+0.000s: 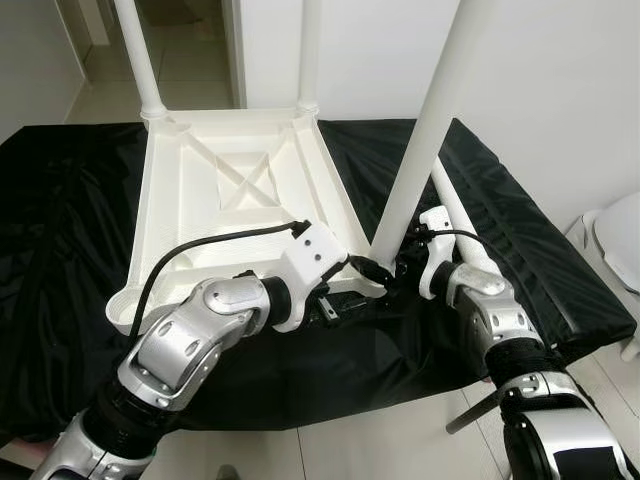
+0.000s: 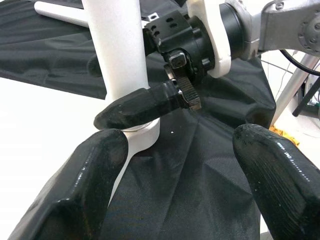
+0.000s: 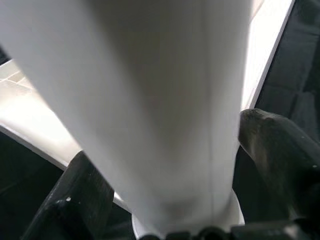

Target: Building children table

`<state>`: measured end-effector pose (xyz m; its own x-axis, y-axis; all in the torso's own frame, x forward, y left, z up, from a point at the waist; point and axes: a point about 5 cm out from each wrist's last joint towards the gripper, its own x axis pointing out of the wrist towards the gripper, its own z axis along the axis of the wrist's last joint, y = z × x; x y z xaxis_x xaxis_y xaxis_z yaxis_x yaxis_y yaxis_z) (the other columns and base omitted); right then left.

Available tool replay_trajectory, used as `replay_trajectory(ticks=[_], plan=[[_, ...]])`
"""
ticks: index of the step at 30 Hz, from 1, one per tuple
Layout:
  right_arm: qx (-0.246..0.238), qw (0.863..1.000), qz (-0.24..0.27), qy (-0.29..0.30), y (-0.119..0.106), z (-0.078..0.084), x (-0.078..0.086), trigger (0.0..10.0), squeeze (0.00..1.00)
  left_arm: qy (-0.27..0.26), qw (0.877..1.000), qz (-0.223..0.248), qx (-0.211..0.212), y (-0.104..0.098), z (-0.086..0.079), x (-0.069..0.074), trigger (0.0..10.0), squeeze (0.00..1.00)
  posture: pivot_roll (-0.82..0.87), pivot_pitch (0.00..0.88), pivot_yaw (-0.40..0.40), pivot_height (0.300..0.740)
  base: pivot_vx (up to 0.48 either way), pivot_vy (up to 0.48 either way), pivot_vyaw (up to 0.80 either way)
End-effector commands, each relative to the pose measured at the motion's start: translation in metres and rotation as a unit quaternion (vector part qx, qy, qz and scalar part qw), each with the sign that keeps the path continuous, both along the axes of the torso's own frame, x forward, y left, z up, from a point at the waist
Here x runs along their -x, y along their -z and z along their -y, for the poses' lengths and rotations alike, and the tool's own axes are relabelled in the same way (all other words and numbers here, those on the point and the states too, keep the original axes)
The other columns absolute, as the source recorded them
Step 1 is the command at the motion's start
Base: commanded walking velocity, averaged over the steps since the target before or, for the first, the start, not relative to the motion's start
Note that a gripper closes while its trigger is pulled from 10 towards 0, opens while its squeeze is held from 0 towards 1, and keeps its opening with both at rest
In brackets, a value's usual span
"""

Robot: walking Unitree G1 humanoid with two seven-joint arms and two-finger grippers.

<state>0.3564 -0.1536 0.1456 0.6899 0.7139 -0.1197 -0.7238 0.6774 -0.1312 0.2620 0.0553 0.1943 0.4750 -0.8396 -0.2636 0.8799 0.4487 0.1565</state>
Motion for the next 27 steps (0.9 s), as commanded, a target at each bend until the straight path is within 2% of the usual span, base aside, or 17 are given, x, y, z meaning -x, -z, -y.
replay_trajectory(ticks=[1,10,11,12,21,27], plan=[[0.01,1.0,0.001,-0.003,-0.001,0.003,-0.004,10.0,0.0,0.022,1.0,-0.006,-0.001,-0.002,0.001,0.002,10.0,0.0,-0.02,0.02,-0.028,0.74,0.0,0.0,0.0],[0.016,1.0,0.013,0.009,-0.005,0.008,-0.011,10.0,0.0,0.024,1.0,-0.007,-0.003,-0.002,0.001,0.002,10.0,0.0,-0.02,0.013,-0.022,0.74,0.0,0.0,0.0],[0.011,1.0,0.01,0.006,-0.002,0.008,-0.011,2.2,0.0,0.025,1.0,-0.007,-0.003,-0.002,0.001,0.002,10.0,0.0,-0.02,0.014,-0.023,0.74,0.0,0.0,0.0],[0.004,1.0,0.007,0.007,0.0,0.008,-0.011,0.0,0.0,0.025,1.0,-0.007,-0.003,-0.002,0.002,0.002,10.0,0.0,-0.02,0.014,-0.021,0.74,0.0,0.0,0.0],[0.009,1.0,-0.011,0.001,0.012,0.011,-0.006,0.0,0.0,0.025,1.0,-0.009,-0.004,-0.002,0.001,0.002,10.0,0.0,-0.01,0.012,-0.024,0.74,0.0,0.0,0.0],[-0.012,0.999,-0.023,0.024,0.021,0.017,-0.002,0.0,0.0,0.015,1.0,-0.007,-0.002,0.0,0.001,0.0,10.0,0.0,-0.02,0.018,-0.03,0.74,0.0,0.0,0.0]])
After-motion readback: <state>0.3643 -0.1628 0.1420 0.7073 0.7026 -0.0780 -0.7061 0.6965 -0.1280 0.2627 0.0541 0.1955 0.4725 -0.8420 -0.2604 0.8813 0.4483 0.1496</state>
